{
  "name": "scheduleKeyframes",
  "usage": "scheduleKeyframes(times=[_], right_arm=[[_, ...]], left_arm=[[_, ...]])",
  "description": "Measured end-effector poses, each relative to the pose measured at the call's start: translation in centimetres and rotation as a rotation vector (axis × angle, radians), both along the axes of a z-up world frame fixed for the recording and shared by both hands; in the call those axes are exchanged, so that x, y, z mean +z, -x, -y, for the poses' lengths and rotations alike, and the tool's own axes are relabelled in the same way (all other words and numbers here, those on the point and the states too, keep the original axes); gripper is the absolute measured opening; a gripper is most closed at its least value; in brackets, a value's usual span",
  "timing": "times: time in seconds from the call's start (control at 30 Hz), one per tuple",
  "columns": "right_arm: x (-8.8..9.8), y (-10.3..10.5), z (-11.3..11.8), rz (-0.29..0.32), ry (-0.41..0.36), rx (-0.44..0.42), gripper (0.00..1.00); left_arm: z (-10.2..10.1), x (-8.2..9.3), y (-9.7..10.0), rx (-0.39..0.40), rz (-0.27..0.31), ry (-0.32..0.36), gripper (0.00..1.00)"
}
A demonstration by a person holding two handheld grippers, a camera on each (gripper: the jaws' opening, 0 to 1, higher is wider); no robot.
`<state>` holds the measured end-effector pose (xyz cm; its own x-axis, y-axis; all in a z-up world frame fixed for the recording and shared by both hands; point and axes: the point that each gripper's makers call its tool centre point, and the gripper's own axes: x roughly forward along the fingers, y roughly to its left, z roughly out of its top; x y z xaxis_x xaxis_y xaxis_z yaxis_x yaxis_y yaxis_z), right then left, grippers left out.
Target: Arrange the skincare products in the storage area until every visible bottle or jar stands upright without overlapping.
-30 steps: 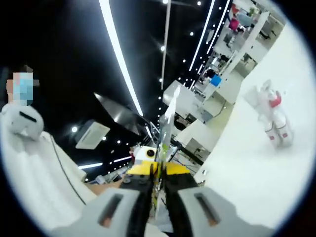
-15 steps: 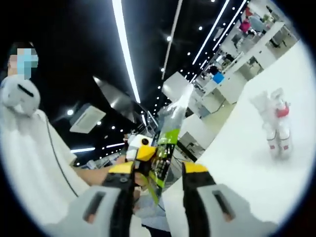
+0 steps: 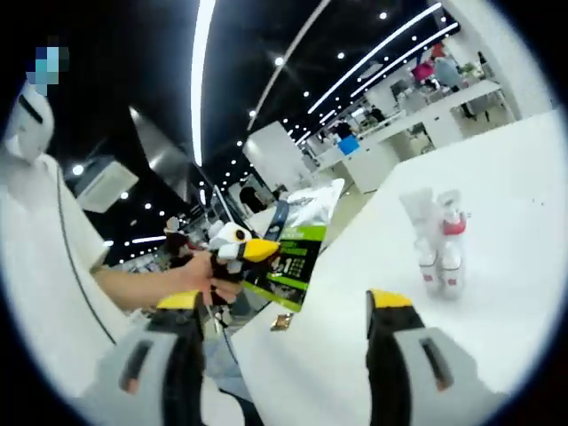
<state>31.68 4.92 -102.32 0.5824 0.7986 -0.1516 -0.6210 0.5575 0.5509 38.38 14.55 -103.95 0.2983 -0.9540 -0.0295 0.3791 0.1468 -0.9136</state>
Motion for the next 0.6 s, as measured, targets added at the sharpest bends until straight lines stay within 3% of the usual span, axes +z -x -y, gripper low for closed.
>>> scheduleKeyframes(times=[0.07,0.2,0.33,0.6], right_arm=[[0.3,-0.2,0.2,0.001,-0.007,-0.038,0.8],[1.0,-0.3,0.3,0.105,0.082,-0.084,0.91],[1.0,-0.3,0.7,0.081,0.088,-0.135,0.98],[-0.1,0.8,1.4,0.047,0.088,-0.179,0.99]], left_arm=[[-0.4,-0.8,-1.0,0.008,-0.018,-0.012,0.01],[-1.1,-2.3,-2.7,0.014,-0.05,-0.018,0.01],[-1.3,-3.6,-4.2,0.021,-0.074,-0.027,0.01],[-0.6,-6.3,-5.3,0.024,-0.163,-0.07,0.01]])
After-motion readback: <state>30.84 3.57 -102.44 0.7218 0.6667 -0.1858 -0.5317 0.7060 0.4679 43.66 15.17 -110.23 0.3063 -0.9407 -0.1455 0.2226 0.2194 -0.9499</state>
